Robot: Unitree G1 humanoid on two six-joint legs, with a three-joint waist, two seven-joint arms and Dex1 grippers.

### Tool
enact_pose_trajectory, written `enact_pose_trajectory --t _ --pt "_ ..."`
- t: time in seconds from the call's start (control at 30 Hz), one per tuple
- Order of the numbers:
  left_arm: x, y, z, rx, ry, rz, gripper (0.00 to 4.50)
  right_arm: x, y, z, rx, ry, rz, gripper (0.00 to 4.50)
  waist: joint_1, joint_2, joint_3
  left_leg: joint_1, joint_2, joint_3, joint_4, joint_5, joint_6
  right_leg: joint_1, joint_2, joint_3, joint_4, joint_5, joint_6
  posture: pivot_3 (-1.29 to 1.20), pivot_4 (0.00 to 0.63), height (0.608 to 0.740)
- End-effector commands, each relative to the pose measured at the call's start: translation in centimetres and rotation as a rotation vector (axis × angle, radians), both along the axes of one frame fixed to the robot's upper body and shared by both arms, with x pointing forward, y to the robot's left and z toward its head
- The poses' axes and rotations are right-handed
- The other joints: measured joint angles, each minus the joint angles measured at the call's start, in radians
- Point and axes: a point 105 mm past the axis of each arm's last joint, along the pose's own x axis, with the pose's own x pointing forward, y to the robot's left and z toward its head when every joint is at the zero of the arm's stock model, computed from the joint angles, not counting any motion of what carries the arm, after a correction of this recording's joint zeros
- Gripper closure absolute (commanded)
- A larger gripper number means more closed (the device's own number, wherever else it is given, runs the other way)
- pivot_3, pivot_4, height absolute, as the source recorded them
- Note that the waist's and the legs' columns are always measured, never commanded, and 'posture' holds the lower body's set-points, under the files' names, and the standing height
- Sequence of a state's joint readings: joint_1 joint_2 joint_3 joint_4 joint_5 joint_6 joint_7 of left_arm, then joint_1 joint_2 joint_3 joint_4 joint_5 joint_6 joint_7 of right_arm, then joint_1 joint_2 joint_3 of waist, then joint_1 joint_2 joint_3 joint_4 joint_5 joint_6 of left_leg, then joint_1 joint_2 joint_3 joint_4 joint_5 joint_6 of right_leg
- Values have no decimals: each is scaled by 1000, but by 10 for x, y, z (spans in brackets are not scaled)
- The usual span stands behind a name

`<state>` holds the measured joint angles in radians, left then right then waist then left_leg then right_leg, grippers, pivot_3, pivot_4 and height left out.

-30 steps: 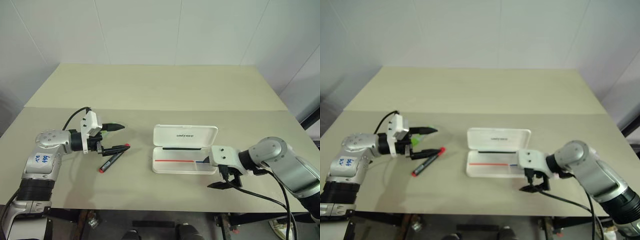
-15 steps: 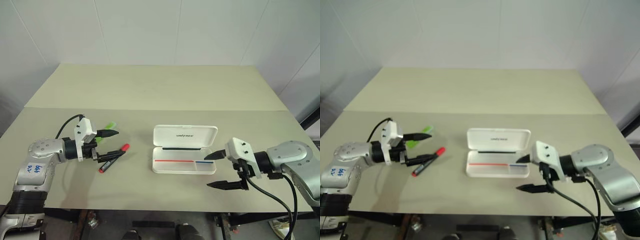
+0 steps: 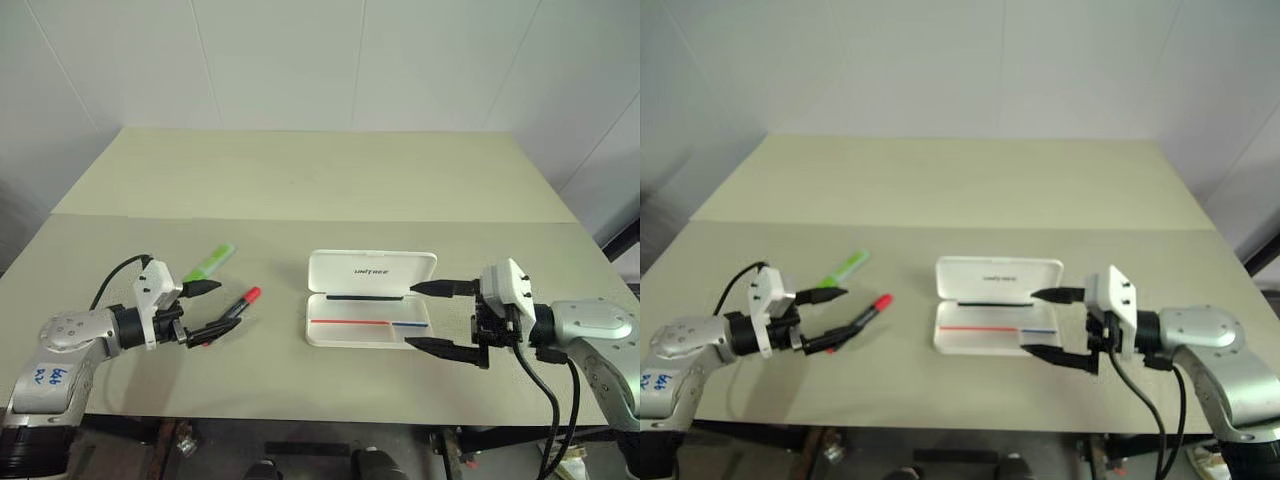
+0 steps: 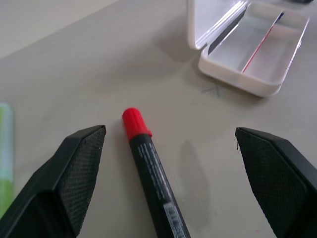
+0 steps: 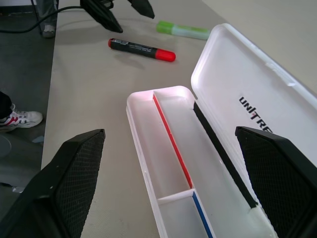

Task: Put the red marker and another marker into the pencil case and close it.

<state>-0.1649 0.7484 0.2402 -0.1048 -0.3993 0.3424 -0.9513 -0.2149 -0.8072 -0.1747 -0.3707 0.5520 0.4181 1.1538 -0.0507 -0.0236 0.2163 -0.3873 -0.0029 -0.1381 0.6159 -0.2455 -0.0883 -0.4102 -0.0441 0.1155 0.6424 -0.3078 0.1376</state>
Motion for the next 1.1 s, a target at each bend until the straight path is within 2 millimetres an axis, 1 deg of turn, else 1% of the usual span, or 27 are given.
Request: enact_pose_trajectory --t 0.03,0.1,0.23,0.47,0.6,0.7,0.83,0.97,1.07,1.1 --pt "0 7 4 12 -84 101 0 -2 -1 16 11 -77 -13 47 -1 0 0 0 0 0 0 0 0 0 0 0 0 0 0 0 150 740" --pt "1 9 0 14 -97 140 0 -1 3 16 13 -78 -11 47 0 0 0 0 0 0 0 0 0 0 0 0 0 0 0 0 150 740" --pt "2 8 -7 -18 -110 200 0 -3 12 18 18 -81 22 47 3 0 0 0 0 0 0 0 0 0 0 0 0 0 0 0 150 740" --pt "5 0 -21 -53 -94 257 0 -1 23 27 25 -105 52 47 6 0 0 0 0 0 0 0 0 0 0 0 -1 0 0 0 150 740" --pt "9 3 -31 -54 -70 310 0 -3 29 33 32 -120 63 47 12 0 0 0 0 0 0 0 0 0 0 0 -1 0 0 0 150 740" --pt "11 5 -40 -44 -46 336 0 -4 31 33 44 -123 58 47 17 0 0 0 0 0 0 0 0 0 0 0 -1 0 0 0 150 740" --pt "14 6 -43 -39 -47 354 0 -3 31 30 48 -118 54 47 22 0 0 0 0 0 0 0 0 0 0 0 -2 0 0 0 150 740" --pt "15 6 -44 -45 -40 362 0 0 33 34 54 -135 56 47 20 0 0 0 0 0 0 0 0 1 0 0 -2 0 0 0 150 740" --pt "18 7 -44 -47 -42 383 661 4 33 36 59 -144 47 0 21 0 0 0 0 0 0 0 0 1 0 0 -2 0 0 0 150 740" --pt "19 8 -45 -47 -43 391 960 6 33 37 61 -149 44 0 21 0 0 0 0 0 0 0 0 1 0 0 -2 0 0 0 150 740"
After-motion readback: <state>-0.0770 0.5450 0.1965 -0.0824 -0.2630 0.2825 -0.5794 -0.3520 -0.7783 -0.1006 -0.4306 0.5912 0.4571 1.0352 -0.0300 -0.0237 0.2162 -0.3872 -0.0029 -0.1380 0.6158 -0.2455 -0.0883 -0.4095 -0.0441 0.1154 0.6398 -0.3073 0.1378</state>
